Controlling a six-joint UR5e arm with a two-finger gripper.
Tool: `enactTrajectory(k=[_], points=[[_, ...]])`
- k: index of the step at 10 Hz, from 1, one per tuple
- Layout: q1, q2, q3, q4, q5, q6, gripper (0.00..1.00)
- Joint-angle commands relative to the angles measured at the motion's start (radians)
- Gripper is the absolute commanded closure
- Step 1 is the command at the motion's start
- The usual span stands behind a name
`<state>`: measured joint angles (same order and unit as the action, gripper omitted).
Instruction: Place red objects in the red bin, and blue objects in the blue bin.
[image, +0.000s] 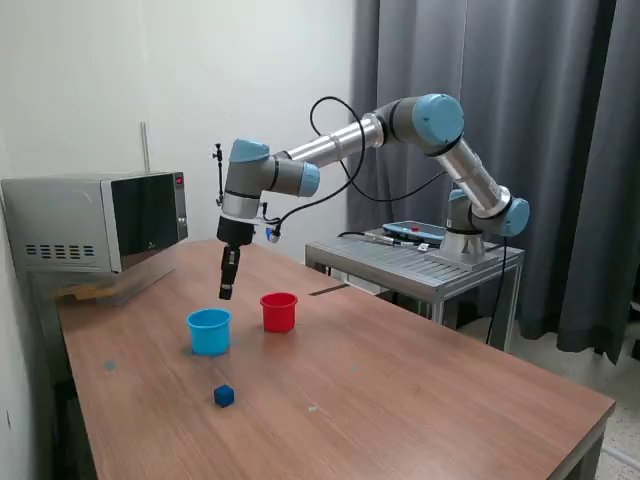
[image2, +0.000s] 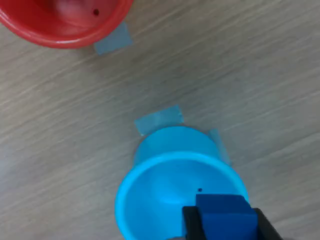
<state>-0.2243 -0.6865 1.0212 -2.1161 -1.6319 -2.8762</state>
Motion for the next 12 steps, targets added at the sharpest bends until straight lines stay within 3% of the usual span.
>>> enactTrajectory(k=[1,3,12], points=[[-0.013,0.034,-0.029,0.001,0.006,0.0,1.0],[-0.013,0.051,-0.05,0.001,0.021,0.0,1.0],[-0.013,0.073,-0.058,-0.001,0.026,-0.002,1.0]])
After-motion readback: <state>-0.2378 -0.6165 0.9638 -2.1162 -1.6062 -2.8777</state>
